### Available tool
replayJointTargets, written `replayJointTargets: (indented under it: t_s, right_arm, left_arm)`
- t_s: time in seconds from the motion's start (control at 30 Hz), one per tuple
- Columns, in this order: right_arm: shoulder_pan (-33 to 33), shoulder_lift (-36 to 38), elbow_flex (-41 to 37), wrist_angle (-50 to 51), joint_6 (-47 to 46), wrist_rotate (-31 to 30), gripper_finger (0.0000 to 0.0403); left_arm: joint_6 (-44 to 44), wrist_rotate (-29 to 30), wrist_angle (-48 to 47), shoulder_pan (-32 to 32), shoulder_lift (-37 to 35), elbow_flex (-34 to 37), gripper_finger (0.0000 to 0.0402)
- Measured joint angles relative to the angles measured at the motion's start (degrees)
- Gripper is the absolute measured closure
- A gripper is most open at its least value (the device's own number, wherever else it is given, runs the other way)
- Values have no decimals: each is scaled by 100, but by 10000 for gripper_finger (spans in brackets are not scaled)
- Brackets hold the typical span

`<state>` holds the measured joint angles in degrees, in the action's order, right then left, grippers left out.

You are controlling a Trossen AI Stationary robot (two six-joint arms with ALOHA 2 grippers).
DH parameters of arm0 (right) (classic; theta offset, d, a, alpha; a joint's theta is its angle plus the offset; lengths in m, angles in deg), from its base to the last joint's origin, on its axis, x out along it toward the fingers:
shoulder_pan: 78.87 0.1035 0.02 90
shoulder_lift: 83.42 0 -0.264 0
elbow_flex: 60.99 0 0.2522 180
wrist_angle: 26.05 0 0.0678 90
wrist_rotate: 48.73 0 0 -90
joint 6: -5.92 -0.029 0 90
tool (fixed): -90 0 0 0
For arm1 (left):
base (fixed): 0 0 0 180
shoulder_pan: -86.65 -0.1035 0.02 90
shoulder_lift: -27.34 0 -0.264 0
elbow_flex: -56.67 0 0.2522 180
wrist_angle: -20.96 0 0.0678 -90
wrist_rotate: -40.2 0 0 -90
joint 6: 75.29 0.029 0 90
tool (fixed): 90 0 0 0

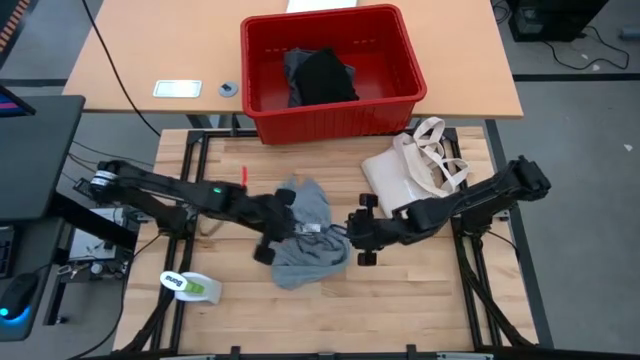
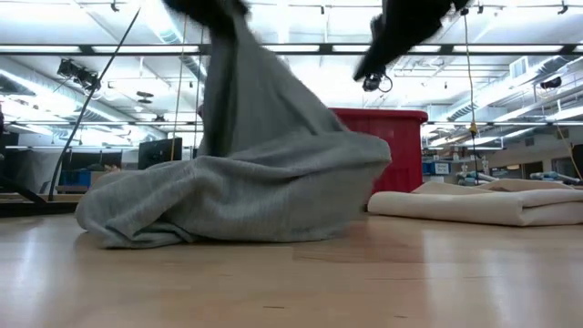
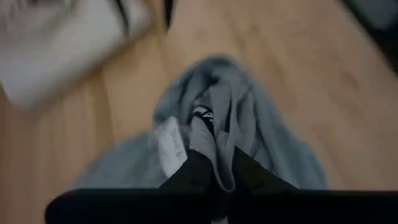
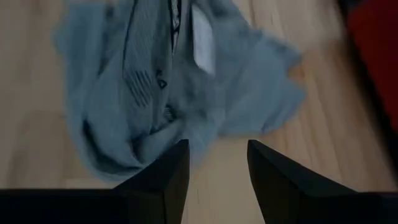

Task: Fold Laundry from Bin
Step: Fold the gray shirt

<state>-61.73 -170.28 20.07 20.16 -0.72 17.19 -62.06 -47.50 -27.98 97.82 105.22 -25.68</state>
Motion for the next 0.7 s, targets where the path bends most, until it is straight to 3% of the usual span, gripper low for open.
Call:
replayJointTargets:
  t_s: [0.1,0.23,0.43,0.57,0.7]
  right_arm:
    - [-165,93,1,-455,483,285,231]
    - [-429,16,1,-1081,1063,789,214]
    - [-723,-27,-1,-1816,1665,1232,151]
    - [-890,-37,-1,-2353,1692,2127,100]
    - [-952,-123,-6,-2698,1686,2631,68]
  left_arm:
    - [741,-5,-475,143,-162,-747,382]
    - [908,4,-893,187,-229,-1480,382]
    - [1082,97,-1472,190,-229,-2136,383]
    - [1486,921,-1472,269,-218,-2436,383]
    - [2241,2283,-948,397,-231,-2611,383]
